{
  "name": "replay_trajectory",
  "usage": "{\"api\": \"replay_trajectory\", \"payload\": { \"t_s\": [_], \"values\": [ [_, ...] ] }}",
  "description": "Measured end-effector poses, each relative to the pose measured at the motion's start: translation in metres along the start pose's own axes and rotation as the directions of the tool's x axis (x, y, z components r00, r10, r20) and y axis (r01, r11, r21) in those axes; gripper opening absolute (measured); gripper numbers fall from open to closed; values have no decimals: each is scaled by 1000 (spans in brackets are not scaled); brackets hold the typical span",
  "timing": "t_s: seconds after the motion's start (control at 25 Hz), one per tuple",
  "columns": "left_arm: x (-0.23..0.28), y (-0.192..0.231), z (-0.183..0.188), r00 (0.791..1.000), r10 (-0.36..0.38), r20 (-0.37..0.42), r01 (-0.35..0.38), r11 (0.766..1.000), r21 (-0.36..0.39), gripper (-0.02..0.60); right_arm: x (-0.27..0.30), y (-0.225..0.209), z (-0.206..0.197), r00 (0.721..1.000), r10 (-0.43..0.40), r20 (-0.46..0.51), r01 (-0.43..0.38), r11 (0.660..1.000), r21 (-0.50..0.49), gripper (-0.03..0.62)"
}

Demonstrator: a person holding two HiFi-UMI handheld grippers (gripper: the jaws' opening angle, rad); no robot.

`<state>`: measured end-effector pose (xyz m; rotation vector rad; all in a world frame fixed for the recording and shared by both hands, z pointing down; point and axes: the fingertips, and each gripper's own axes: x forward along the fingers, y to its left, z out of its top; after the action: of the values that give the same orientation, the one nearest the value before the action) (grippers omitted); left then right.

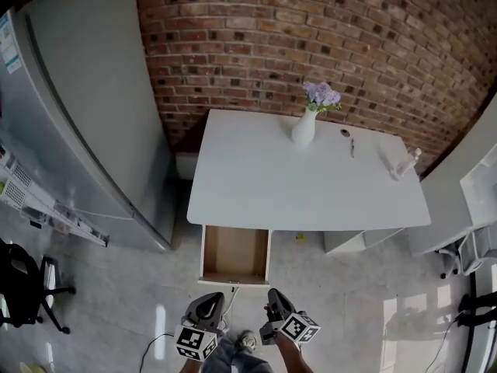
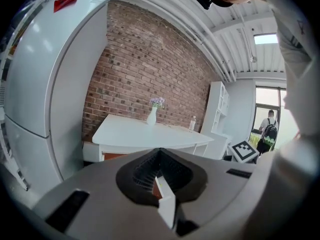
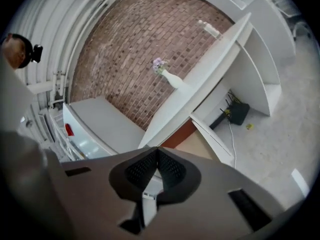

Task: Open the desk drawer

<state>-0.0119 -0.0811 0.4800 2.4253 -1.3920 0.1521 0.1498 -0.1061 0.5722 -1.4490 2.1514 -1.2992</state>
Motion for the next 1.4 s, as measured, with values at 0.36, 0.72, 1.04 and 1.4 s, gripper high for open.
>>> {"api": "replay_trajectory", "payload": {
  "t_s": [0.36,0.72,1.04,1.4],
  "values": [
    [-19,-38,57,999,-1,43,-2,998,66,12,-35,87,62,994,106,-1,-102,948,-301,17],
    [-28,-77,93,997,-28,69,17,987,159,12,-89,124,108,991,123,53,-84,880,-467,17],
    [-36,-102,90,998,-36,60,25,985,173,12,-119,121,114,992,83,92,-18,832,-555,17],
    [-46,-124,76,998,-65,26,60,983,176,12,-150,149,91,992,58,114,51,640,-767,17]
  ]
}}
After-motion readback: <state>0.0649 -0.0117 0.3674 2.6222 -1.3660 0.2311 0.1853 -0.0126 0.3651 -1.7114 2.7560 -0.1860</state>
